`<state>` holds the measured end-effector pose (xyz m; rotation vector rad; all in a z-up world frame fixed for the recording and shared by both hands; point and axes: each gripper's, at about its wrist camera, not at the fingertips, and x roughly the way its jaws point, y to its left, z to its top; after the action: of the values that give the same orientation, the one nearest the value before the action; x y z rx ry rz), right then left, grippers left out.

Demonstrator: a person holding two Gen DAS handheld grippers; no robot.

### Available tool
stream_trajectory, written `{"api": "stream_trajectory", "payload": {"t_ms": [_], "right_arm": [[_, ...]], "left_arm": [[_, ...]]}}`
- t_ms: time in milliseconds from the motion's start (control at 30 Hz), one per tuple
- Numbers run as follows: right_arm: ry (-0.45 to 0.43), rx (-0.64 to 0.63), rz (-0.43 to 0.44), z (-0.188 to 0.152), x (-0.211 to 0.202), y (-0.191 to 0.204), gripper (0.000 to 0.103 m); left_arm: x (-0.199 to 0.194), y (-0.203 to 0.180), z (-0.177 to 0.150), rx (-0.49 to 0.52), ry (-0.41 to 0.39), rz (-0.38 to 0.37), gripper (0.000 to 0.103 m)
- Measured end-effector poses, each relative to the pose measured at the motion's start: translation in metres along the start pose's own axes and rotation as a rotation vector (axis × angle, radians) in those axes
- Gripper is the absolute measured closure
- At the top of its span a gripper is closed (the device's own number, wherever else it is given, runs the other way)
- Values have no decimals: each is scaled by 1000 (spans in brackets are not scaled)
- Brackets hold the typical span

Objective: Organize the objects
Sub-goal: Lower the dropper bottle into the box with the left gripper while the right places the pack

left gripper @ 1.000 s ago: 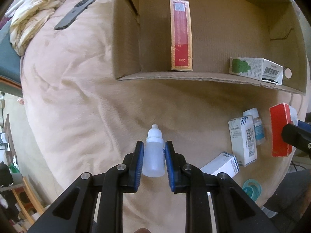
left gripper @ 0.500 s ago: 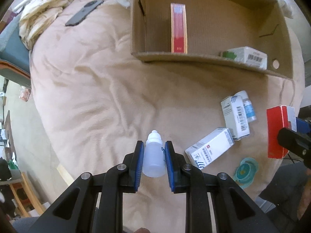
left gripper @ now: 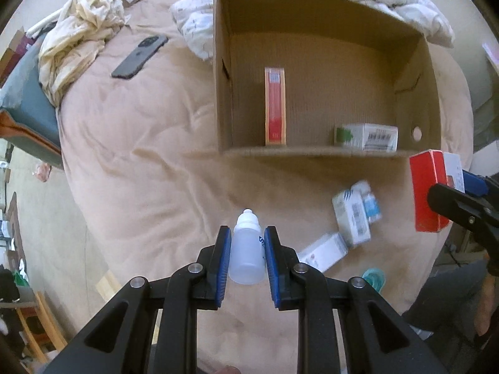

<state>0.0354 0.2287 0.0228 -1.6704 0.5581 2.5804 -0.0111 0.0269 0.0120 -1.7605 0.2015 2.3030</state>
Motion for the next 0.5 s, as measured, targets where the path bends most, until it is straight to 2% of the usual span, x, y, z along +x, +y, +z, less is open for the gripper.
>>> {"api": "stream_trajectory", "payload": {"t_ms": [267,500], "right_arm": [[-66,10,9,40,2,9,5],[-88,10,-34,70,11,1,5]], "left_arm": [[-6,-1,42,-15,-49,-12,83],[4,-13,75,23,-63,-11,83]]}}
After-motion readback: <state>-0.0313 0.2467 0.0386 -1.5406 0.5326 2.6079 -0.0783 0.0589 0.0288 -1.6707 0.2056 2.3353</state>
